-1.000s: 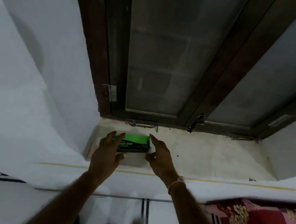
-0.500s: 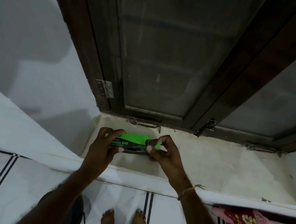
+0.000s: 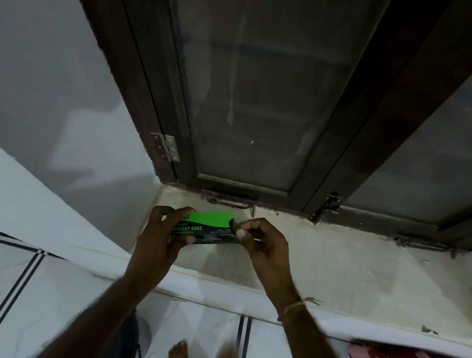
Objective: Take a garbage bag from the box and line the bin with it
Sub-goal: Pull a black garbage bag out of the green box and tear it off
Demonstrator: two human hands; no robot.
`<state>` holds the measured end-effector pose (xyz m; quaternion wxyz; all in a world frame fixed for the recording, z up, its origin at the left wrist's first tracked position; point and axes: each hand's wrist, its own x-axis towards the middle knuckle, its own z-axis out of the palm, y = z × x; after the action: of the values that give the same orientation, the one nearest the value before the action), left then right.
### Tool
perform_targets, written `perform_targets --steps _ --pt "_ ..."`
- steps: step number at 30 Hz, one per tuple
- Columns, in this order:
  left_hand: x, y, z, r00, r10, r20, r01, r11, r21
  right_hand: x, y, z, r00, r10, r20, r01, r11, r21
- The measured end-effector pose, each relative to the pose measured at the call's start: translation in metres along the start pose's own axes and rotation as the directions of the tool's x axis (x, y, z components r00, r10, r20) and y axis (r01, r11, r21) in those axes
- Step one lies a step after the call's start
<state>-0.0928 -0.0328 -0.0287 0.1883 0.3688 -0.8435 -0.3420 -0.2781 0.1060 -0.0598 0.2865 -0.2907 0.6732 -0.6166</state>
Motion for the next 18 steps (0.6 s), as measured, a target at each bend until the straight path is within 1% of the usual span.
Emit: perform_targets --steps 2,4,6,8,11,13,14,16,18 --pt "0.001 0.003 -0.004 1.0 0.004 -0.017 -0.004 1.0 0.02 -0.001 0.001 -0.003 0.999 0.032 0.014 -0.034 0.994 0.104" --pt "0.002 0.009 -0.008 0.999 0.036 -0.017 -0.035 0.997 0.07 -0.005 0.002 -0.004 0.996 0.079 0.035 -0.085 0.976 0.201" --pt "0.006 0.017 -0.013 0.994 0.109 0.011 -0.11 0.981 0.16 -0.007 0.007 -0.002 0.992 0.104 0.069 -0.118 0.963 0.244" --pt "0.013 0.032 -0.016 0.979 0.194 0.066 -0.205 0.936 0.286 -0.009 0.011 0.001 0.982 0.146 0.121 -0.178 0.928 0.327" --pt "0.024 0.057 -0.02 0.942 0.307 0.139 -0.336 0.828 0.45 -0.012 0.01 0.009 0.939 0.278 0.202 -0.343 0.777 0.528" --pt "0.028 0.068 -0.023 0.916 0.363 0.17 -0.398 0.77 0.498 -0.014 0.007 0.011 0.921 0.322 0.218 -0.385 0.679 0.624" --pt "0.029 0.071 -0.024 0.91 0.376 0.173 -0.41 0.761 0.503 -0.013 0.006 0.011 0.914 0.342 0.22 -0.399 0.645 0.652" --pt "0.028 0.075 -0.026 0.913 0.371 0.168 -0.405 0.777 0.483 -0.011 0.002 0.01 0.898 0.376 0.23 -0.424 0.593 0.685" --pt "0.027 0.08 -0.028 0.919 0.364 0.149 -0.391 0.803 0.449 -0.009 -0.002 0.007 0.899 0.372 0.233 -0.421 0.584 0.694"
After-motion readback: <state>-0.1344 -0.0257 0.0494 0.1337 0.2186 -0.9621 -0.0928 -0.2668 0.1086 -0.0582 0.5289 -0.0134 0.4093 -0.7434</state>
